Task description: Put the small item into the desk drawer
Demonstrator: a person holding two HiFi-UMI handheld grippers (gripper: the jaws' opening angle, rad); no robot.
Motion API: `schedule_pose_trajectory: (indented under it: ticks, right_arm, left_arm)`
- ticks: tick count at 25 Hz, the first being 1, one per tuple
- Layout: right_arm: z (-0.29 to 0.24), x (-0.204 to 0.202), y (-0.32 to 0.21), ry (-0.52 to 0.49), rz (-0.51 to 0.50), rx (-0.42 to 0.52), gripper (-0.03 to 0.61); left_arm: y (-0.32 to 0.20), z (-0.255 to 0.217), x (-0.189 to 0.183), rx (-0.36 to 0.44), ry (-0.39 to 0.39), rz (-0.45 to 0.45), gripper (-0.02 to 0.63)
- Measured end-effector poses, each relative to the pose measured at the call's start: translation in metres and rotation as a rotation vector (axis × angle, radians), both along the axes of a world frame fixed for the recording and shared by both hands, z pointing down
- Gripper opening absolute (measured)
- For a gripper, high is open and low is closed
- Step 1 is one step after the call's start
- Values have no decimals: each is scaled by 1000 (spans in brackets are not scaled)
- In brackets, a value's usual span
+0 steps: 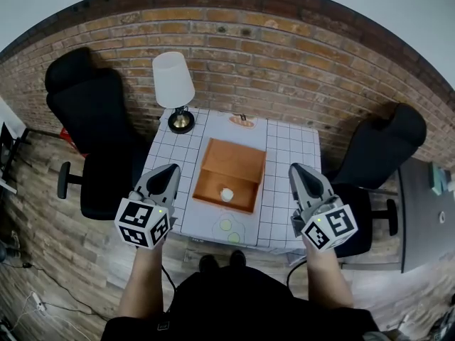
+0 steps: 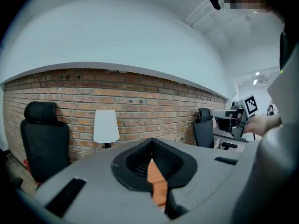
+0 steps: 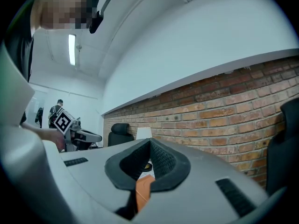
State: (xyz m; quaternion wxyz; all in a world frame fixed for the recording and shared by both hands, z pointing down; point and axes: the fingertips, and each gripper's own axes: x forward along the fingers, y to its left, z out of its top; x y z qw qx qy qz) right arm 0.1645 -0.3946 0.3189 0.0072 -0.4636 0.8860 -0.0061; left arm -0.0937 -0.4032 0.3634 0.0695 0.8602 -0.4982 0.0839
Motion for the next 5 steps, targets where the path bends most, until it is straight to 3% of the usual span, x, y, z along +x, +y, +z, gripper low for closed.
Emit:
schedule_pose_trajectory:
  ticks: [5]
  right_arm:
    - [3, -5, 1, 7, 1, -10, 3]
  left_arm:
    - [2, 2, -7, -2, 5, -2, 9]
